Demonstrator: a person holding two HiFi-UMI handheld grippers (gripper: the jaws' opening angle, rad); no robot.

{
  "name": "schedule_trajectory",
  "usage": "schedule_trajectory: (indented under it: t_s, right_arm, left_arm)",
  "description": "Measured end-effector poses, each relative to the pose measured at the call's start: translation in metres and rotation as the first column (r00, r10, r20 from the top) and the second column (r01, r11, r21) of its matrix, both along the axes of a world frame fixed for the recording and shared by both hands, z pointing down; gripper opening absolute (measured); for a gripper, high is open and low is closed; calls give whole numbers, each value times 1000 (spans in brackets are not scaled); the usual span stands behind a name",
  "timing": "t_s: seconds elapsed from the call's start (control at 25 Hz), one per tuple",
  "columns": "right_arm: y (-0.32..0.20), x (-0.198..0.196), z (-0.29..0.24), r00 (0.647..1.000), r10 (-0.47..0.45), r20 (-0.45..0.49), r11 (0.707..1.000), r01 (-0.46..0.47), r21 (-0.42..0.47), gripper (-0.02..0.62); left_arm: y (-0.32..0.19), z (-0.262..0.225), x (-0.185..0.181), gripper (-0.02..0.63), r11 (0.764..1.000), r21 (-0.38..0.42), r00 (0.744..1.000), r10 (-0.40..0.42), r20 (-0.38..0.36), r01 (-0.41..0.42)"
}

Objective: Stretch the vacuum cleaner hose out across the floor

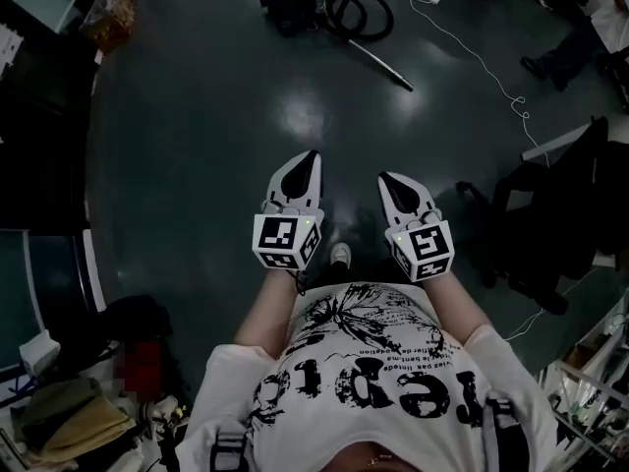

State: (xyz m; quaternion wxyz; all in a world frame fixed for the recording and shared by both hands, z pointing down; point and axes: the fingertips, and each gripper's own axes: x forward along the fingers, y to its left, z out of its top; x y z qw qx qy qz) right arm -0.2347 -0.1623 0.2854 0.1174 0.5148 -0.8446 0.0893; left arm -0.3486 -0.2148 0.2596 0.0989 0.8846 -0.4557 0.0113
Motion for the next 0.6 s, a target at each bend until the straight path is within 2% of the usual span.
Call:
schedule_trajectory:
  t_s: [0.12, 0.36, 0.6]
  right_arm:
    - [-40, -7, -2, 997, 24, 74, 999, -22, -30, 2]
    - [-129, 12, 23, 998, 33, 48, 999, -32, -39, 2]
    - [-260, 45, 38, 998, 23, 54, 999, -21, -49, 2]
  left_arm:
    - [-32, 12, -5, 5, 999, -36, 1000, 2, -9, -2]
    - [-108, 34, 13, 5, 999, -51, 1000, 16, 17, -15]
    - [-240, 46, 43, 5, 998, -57, 999, 8, 47, -6]
